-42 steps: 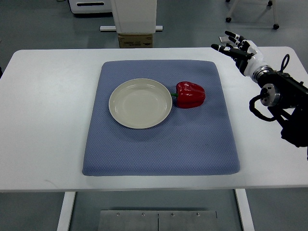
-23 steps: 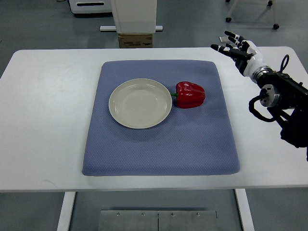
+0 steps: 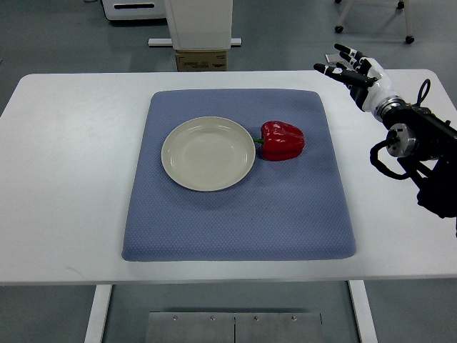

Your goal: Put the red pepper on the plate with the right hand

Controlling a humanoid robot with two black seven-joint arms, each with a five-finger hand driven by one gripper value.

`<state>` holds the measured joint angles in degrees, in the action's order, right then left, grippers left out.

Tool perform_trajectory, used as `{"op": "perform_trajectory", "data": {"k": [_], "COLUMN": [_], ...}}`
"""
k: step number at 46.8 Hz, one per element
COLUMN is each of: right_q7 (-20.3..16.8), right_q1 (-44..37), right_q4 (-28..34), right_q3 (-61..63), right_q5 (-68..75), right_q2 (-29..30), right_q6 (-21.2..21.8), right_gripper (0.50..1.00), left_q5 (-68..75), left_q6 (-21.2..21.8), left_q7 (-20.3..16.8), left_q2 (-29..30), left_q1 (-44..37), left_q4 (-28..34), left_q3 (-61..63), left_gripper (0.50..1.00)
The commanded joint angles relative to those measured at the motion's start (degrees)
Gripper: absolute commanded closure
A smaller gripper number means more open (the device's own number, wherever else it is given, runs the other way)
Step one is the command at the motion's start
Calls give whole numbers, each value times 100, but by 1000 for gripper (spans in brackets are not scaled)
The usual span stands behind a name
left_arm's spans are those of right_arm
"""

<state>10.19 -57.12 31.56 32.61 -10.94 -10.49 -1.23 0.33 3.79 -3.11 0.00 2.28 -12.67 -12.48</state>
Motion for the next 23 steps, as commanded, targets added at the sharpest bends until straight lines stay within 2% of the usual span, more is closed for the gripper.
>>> {"op": "perform_trajectory", "data": {"k": [1, 23], "right_q7": [36, 71], "right_q1": [-1, 25], "right_q4": [0, 0], "right_q3": [0, -18], "right_q5": [-5, -13], "right_q2": [3, -6], "right_q6": [0, 0], "right_gripper": [500, 500], "left_q5": [2, 2], "left_q6": [-1, -1], "left_q7": [-5, -5], "left_q2": [0, 0], "left_q1": [0, 0], "left_q4": [1, 1], "left_q3": [0, 0], "left_gripper": [500, 500]}}
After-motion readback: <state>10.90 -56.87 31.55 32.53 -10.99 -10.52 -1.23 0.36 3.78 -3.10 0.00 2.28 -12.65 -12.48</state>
